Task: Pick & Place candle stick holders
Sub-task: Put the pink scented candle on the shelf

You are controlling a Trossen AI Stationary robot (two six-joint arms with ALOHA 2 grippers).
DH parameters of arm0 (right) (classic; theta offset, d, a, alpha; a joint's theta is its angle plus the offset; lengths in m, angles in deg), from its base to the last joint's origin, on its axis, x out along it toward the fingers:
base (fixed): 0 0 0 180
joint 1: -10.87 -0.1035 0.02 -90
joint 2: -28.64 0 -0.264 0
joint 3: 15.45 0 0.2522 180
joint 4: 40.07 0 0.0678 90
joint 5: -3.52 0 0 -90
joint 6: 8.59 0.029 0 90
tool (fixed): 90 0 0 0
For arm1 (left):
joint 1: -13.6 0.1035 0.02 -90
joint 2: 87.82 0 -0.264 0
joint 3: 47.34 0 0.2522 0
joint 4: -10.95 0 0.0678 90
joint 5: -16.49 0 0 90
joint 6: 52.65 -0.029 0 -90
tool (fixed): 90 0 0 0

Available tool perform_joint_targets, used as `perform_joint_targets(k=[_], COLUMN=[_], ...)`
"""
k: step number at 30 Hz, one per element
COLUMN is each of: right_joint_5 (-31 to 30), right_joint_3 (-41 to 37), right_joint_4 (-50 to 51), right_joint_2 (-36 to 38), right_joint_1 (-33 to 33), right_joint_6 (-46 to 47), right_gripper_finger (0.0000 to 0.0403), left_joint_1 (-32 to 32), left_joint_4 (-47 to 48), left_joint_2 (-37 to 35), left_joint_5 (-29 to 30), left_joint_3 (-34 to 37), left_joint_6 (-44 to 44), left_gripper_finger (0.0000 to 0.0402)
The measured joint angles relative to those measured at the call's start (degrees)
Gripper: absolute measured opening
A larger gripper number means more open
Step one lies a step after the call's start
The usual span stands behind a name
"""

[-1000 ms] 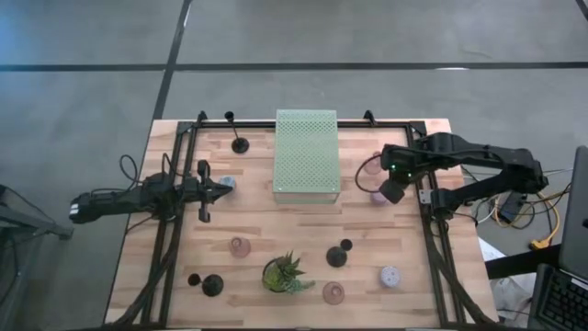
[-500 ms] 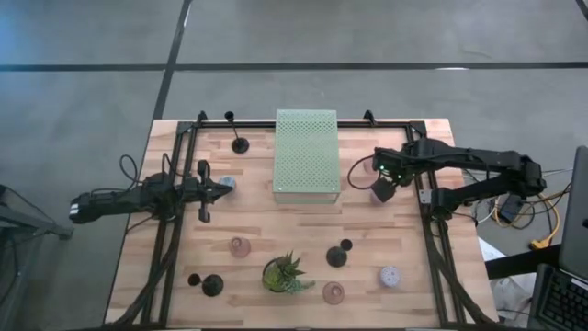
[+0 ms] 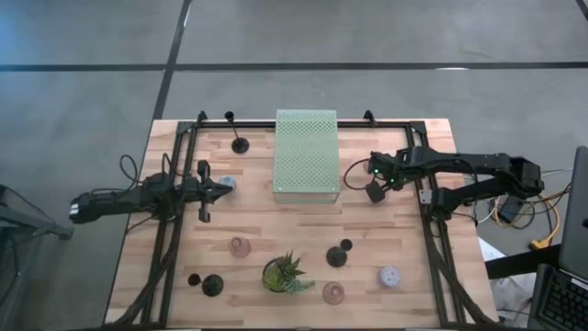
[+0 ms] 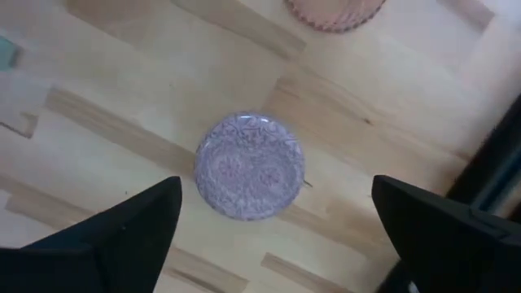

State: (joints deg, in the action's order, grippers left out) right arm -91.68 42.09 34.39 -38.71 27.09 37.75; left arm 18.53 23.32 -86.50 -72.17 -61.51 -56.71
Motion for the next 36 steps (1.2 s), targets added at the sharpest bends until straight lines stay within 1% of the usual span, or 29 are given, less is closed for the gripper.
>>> perform_joint_targets(k=[4,9,14,20,25,33,36], right_joint_5=[1.20,2.25,3.52,4.05,4.36,4.35,4.22], right_joint_3=[-1.12,-1.22,-1.22,-1.22,-1.57,-3.04,-3.27], right_joint_4=[-1.89,-4.52,-6.26,-9.09,-9.59,-11.39,-11.62], right_joint_2=[-2.50,-7.87,-13.21,-17.80,-19.58,-19.10,-19.02], right_joint_1=[0.59,0.73,0.73,0.73,0.72,0.71,0.71], right_joint_6=[-0.01,-2.84,-3.35,-5.01,-5.00,-4.52,-4.52], right_gripper_finger=[0.0400,0.0400,0.0400,0.0400,0.0400,0.0399,0.0386], left_joint_1=[0.00,0.01,0.00,0.01,0.00,0.00,0.00], left_joint_4=[0.00,0.00,0.02,0.02,0.04,0.04,0.07], left_joint_2=[0.00,0.01,0.00,0.02,0.02,0.01,0.02], left_joint_5=[0.00,0.00,0.00,0.00,0.00,0.00,0.00], left_joint_3=[0.01,-0.02,0.01,-0.02,0.00,-0.02,-0.01], left_joint_6=[0.01,0.01,0.01,0.01,-0.01,0.01,-0.01], left_gripper_finger=[0.0019,0.0019,0.0019,0.0019,0.0019,0.0019,0.0019])
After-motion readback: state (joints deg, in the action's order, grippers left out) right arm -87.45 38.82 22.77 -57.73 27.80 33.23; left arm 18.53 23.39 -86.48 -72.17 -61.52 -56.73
